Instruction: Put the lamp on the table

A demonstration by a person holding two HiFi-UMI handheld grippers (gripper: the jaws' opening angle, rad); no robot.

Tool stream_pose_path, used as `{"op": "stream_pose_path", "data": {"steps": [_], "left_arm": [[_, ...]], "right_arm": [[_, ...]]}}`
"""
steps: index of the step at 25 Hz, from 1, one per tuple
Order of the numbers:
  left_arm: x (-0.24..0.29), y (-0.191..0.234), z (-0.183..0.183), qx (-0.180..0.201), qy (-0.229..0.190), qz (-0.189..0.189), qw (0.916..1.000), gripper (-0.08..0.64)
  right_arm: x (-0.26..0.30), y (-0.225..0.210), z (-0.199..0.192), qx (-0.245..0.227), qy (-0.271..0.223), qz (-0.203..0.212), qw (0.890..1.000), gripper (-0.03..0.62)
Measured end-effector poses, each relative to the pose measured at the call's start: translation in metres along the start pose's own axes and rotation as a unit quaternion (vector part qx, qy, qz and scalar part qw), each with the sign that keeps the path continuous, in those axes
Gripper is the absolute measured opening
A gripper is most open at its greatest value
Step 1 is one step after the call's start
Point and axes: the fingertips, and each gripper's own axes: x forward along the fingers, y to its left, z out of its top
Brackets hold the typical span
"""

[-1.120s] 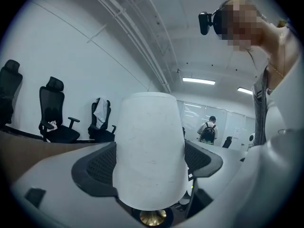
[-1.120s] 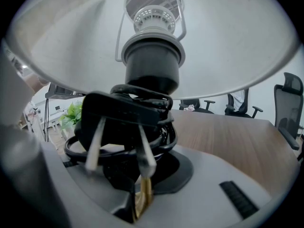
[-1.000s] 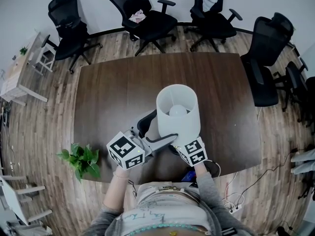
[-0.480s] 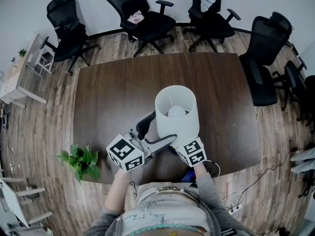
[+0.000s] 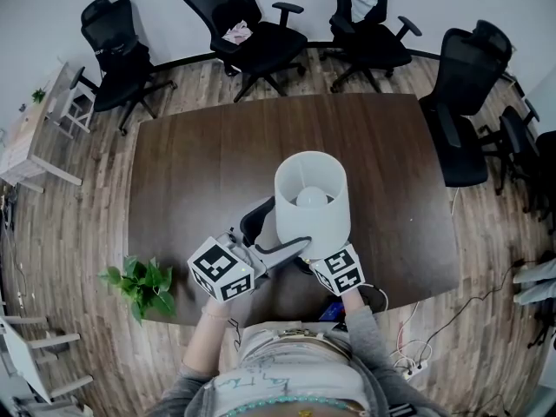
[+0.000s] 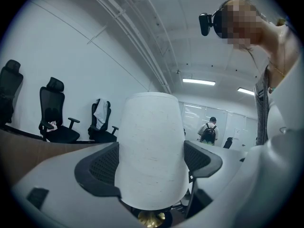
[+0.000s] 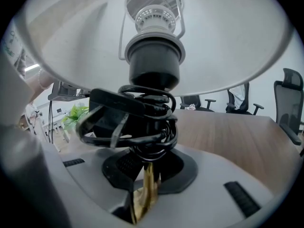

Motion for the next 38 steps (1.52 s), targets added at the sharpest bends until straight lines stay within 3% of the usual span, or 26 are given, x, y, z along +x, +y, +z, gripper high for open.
{"op": "stream_pose_path", "data": {"steps": [3, 17, 38], "left_arm": [[-0.002, 0.001, -0.001, -0.004, -0.003, 0.006, 1.0000, 0.439], [-0.006, 0.000, -0.003, -0.008, -0.008, 0.009, 0.9999, 0.437], [-0.007, -0.011, -0.009, -0.011, -0.008, 0.011, 0.9998, 0.437]], "right_arm": [[-0.001, 0.001, -0.002, 0.000, -0.001, 0.000, 1.000, 0.098], [-0.007, 0.003, -0.002, 0.006, -0.013, 0.006, 1.000, 0.178], [-0.022, 0.008, -0.008, -0.001, -0.029, 0.017, 0.999, 0.218]]}}
